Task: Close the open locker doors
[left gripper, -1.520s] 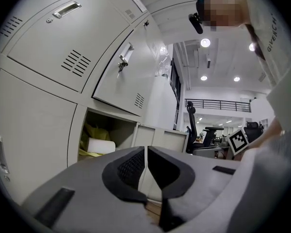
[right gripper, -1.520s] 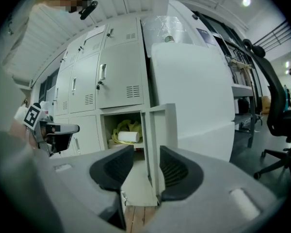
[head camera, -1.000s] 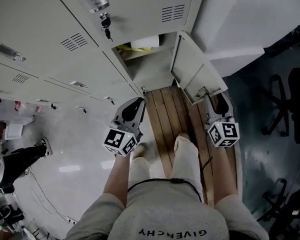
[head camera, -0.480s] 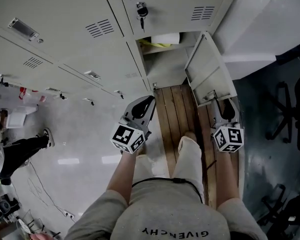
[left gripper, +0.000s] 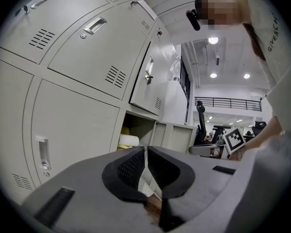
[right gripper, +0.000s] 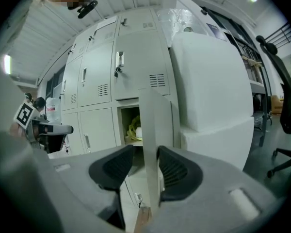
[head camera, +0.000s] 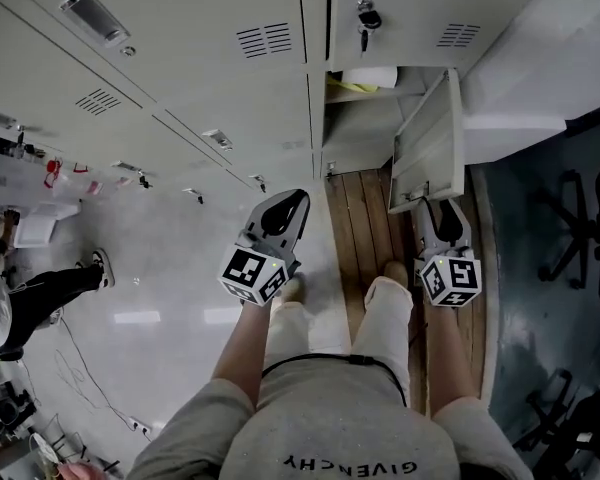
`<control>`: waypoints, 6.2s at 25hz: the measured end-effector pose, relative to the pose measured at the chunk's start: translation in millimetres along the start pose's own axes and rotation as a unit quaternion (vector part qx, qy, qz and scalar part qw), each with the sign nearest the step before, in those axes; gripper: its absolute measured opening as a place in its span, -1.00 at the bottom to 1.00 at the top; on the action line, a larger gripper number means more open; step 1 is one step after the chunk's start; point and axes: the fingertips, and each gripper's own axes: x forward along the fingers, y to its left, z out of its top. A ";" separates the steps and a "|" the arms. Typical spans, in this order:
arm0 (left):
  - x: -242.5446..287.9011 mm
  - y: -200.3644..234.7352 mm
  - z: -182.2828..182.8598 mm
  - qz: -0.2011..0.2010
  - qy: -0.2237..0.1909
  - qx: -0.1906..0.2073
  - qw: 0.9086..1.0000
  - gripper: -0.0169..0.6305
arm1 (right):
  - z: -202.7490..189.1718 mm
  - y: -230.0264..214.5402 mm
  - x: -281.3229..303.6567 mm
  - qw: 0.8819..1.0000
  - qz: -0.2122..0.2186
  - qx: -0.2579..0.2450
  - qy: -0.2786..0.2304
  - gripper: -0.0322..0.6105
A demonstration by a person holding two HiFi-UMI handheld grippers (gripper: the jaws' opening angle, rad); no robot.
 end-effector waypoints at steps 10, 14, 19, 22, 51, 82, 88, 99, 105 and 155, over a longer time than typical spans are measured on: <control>-51.9 57.9 9.1 0.029 -0.005 -0.002 1.000 -0.90 | -5.7 67.8 44.5 1.000 0.024 0.006 0.005 -0.46; -64.6 80.8 11.5 0.045 -0.009 -0.004 0.999 -0.90 | -2.0 87.0 71.8 0.999 0.038 0.002 0.005 -0.47; -76.2 106.1 13.1 0.060 -0.010 -0.010 0.998 -0.90 | 0.9 104.5 100.8 0.999 0.041 0.005 0.006 -0.53; -78.5 118.0 16.7 0.068 -0.014 -0.011 0.997 -0.90 | 5.0 112.7 121.0 0.999 0.047 0.004 0.007 -0.54; -81.8 171.2 13.6 0.115 -0.017 -0.019 0.993 -0.90 | 23.8 134.5 227.2 0.997 0.081 -0.008 0.005 -0.54; -102.0 176.1 14.9 0.123 -0.027 -0.020 0.992 -0.90 | 36.9 140.3 216.7 0.997 0.080 -0.014 -0.007 -0.80; -110.8 171.6 26.1 0.118 -0.033 -0.011 0.992 -0.90 | 49.3 150.1 192.1 0.995 0.092 -0.020 -0.019 -0.90; -137.1 152.2 56.5 0.107 -0.045 0.012 0.993 -0.90 | 81.7 186.4 128.2 0.990 0.132 -0.021 -0.054 -0.90; -156.1 144.9 75.8 0.113 -0.058 0.022 0.992 -0.90 | 103.0 209.2 94.6 0.985 0.156 -0.016 -0.074 -0.90; -226.5 126.9 129.0 0.137 -0.087 0.043 0.986 -0.90 | 134.7 260.4 5.9 0.975 0.191 -0.031 -0.110 -0.90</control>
